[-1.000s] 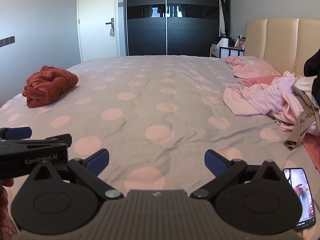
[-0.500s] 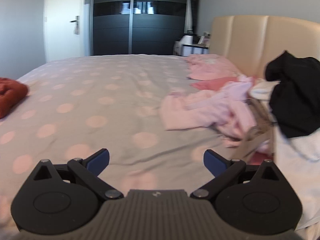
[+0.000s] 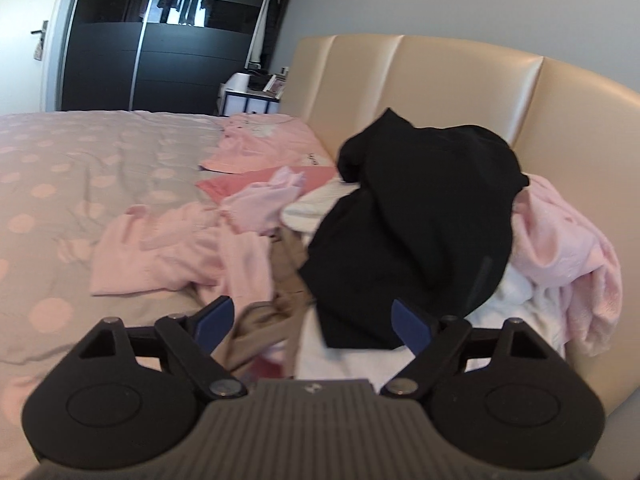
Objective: Fold clothes
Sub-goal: 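Reach the right gripper to the clothes pile and grasp the black garment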
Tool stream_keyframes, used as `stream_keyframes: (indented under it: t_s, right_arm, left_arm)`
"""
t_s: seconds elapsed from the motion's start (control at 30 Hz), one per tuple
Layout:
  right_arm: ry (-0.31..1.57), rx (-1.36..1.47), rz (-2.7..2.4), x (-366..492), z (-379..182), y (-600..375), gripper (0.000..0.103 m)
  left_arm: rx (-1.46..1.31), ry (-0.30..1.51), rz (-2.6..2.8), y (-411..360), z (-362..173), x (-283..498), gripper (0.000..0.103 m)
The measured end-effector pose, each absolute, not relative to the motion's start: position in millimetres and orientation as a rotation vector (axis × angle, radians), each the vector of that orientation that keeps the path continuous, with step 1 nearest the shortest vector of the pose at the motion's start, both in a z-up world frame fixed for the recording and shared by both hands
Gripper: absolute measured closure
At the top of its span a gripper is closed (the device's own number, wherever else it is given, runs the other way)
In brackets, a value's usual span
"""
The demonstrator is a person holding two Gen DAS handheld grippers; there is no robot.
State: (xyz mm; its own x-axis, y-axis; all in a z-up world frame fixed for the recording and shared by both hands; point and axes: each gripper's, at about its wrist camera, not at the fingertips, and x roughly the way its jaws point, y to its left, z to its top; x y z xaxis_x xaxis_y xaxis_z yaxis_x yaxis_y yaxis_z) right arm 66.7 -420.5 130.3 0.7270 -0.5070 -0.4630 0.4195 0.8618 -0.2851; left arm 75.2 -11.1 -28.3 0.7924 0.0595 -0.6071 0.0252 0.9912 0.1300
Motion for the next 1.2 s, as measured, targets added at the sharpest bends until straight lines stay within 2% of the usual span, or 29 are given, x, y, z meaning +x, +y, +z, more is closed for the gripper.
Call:
stream_keyframes:
  t_s: [0.3,0.37,0.47,0.5,0.53,0.77,1.2]
  right_arm:
    - [0.525,-0.252,-0.678,101.5,141.7,-478.7,0.017]
    - [0.53,-0.248,-0.698,112.9,140.4,-491.1,0.024]
    - [0.552,-0.245,-0.714,128.0,136.5,-505.4,0.057]
    - [0.557,-0.248,-0.724,131.6,135.3,-508.1,0.082]
    - [0.555,-0.252,-0.723,132.4,135.4,-508.7,0.101]
    - [0.547,-0.249,-0.609,119.1,141.6,-490.0,0.103]
    - [0.604,-0.154,-0.13,74.0,137.8,-339.5,0.103]
  left_arm:
    - [0.163,0.693,0.011,-22.5,-39.5,88.2,0.02]
    - [0.168,0.709,0.012,-23.7,-42.7,90.9,0.02]
    - [0.177,0.726,0.011,-25.9,-46.6,93.1,0.02]
    - [0.182,0.727,0.01,-27.0,-47.3,93.2,0.02]
    - [0.187,0.728,0.009,-27.7,-47.4,93.5,0.02]
    - [0.183,0.731,0.007,-28.2,-46.3,94.0,0.02]
    - [0.144,0.685,-0.023,-27.2,-25.9,81.9,0.02]
